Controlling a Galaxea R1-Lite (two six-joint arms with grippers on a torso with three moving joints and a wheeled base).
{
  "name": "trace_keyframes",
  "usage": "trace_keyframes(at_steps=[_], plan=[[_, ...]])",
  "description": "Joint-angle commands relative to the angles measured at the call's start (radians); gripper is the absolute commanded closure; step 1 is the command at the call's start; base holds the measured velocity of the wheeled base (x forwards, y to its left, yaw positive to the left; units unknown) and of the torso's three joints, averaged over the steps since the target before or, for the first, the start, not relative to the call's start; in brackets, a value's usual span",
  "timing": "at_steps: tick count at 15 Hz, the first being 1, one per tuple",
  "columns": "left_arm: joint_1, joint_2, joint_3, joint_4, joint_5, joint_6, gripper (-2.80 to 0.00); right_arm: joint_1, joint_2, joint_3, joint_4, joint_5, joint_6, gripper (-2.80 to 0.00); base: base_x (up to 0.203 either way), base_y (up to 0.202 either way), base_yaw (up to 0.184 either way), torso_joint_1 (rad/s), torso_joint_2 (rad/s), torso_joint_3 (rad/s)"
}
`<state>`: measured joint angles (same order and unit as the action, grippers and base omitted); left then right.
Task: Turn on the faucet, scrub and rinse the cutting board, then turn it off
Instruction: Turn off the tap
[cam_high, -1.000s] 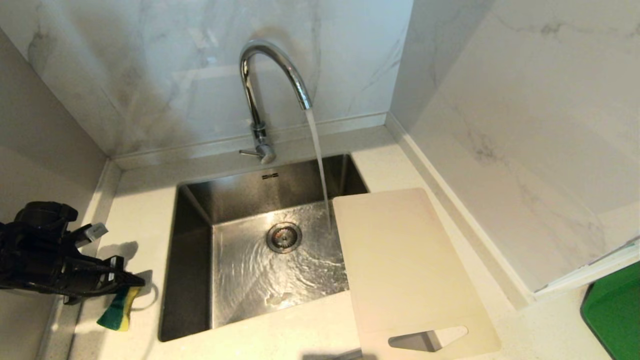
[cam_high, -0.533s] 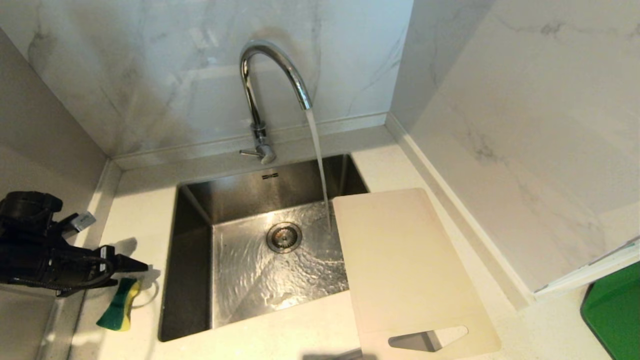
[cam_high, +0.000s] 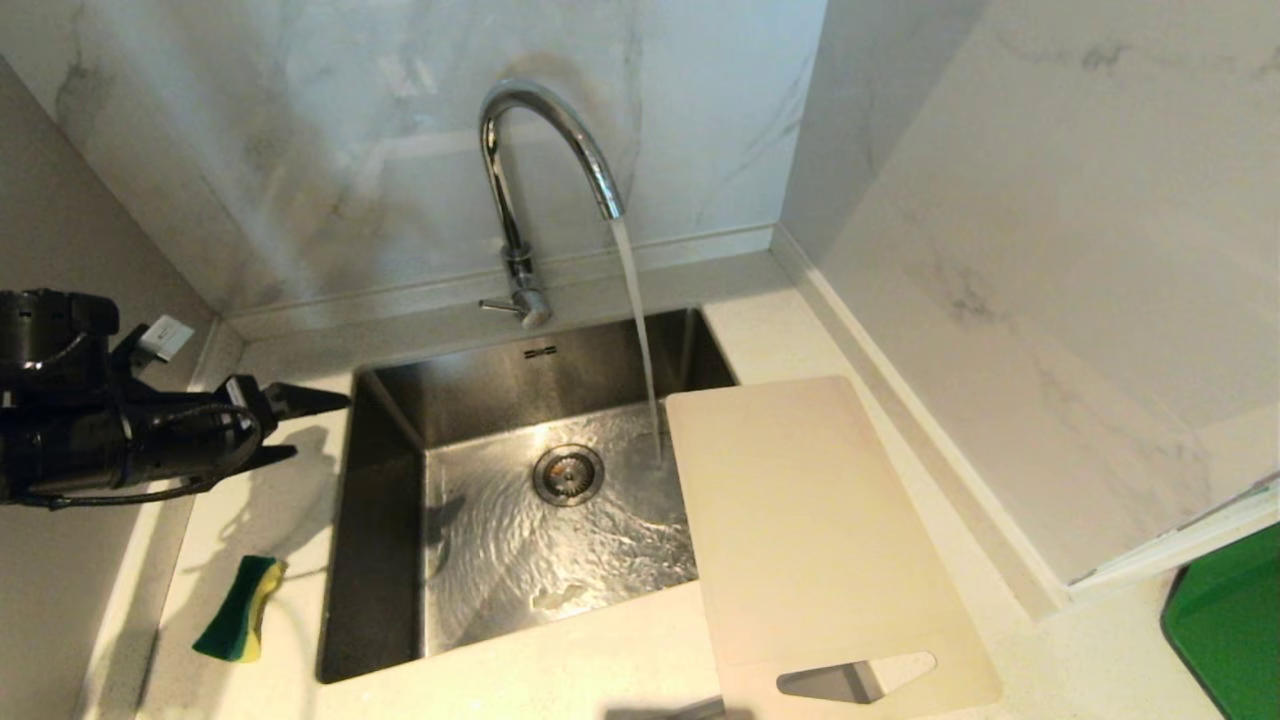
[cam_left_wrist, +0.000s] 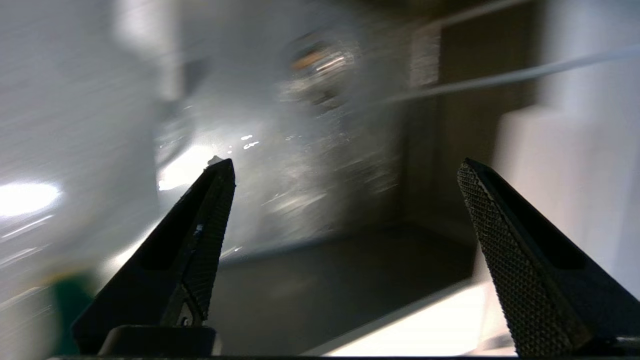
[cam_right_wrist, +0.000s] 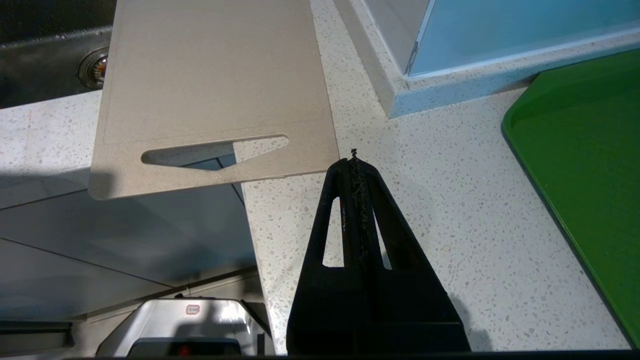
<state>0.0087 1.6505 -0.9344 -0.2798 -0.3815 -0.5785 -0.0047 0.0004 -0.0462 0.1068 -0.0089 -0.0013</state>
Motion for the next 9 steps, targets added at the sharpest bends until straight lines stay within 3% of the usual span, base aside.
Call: trace_keyframes(at_steps=[1, 2, 3, 6, 9], plan=[[-0.087, -0.002, -0.047, -0.141, -0.001, -0.142, -2.8, 0.0, 0.0, 0.0, 0.001, 0.0, 0.0, 0.0, 0.0, 0.0, 0.0, 0.0, 0.0, 0.0], [-0.114, 0.013, -0.077, -0.166, 0.0, -0.169, -2.8, 0.0, 0.0, 0.0, 0.001, 0.0, 0.0, 0.0, 0.0, 0.0, 0.0, 0.0, 0.0, 0.0], [-0.137, 0.029, -0.108, -0.173, 0.002, -0.18, 0.0, 0.0, 0.0, 0.0, 0.001, 0.0, 0.0, 0.0, 0.0, 0.0, 0.0, 0.0, 0.0, 0.0], [-0.187, 0.107, -0.234, -0.211, 0.005, -0.229, 0.0, 0.0, 0.0, 0.0, 0.001, 0.0, 0.0, 0.0, 0.0, 0.0, 0.0, 0.0, 0.0, 0.0], [-0.248, 0.22, -0.36, -0.336, 0.007, -0.263, 0.0, 0.0, 0.0, 0.0, 0.001, 0.0, 0.0, 0.0, 0.0, 0.0, 0.0, 0.0, 0.0, 0.0]])
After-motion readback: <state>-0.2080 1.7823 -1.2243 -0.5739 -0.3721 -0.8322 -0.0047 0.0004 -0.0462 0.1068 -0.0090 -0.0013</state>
